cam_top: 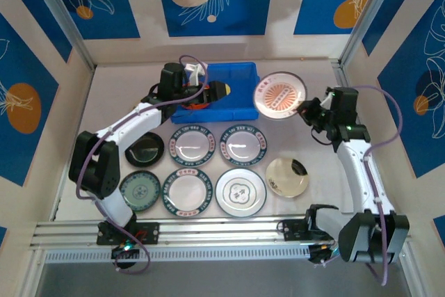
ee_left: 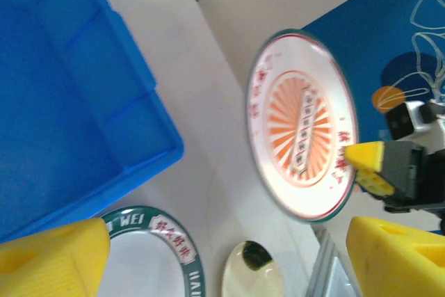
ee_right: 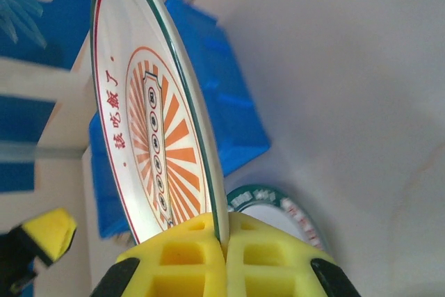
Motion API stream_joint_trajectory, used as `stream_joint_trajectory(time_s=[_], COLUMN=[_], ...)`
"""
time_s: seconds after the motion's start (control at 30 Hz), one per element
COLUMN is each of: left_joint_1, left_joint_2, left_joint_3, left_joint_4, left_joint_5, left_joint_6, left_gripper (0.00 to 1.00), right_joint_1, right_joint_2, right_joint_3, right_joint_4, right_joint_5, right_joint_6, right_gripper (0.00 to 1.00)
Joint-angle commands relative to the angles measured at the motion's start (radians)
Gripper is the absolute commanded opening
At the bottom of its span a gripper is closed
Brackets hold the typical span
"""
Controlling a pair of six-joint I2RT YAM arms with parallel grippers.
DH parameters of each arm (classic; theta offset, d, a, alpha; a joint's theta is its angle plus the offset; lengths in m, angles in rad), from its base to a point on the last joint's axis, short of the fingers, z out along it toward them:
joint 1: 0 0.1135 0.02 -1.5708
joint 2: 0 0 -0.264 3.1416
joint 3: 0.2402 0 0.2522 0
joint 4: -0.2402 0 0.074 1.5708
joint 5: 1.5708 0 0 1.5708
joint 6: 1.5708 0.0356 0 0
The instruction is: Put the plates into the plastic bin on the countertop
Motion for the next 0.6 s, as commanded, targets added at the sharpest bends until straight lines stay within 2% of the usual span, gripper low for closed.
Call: stream_joint_trajectory(time_s=[0.0,0.13,0.37,0.5,0.57], left_joint_1=[-0.010,-0.010,-0.009,-0.007,-0.006], left_joint_2=[0.045,0.063,0.080,0.090,0.096], left_joint_3=[0.005,0.007,0.015,0.030,0.038], left_joint_4=[0.109,0.101,0.079,0.069,0.063], left_joint_5=[0.071,0.065,0.052,0.047,0.046], left_joint_6=[-0.078,-0.077,-0.075,-0.077,-0.077], left_gripper=[0.87,0.84,0.78,0.64,0.51], right_joint_1=[0.072,0.142,0.192,0.211,0.220], right_joint_2=[0.044,0.104,0.174,0.212,0.227], right_joint_3=[0.053,0.095,0.144,0.177,0.186], right_joint_4=[0.099,0.128,0.174,0.169,0.171], right_joint_5=[-0.078,-0.084,-0.135,-0.148,-0.148], right_joint_6=[0.053,0.056,0.065,0.060,0.057], right_gripper=[0.00,0.00,0.00,0.00,0.00])
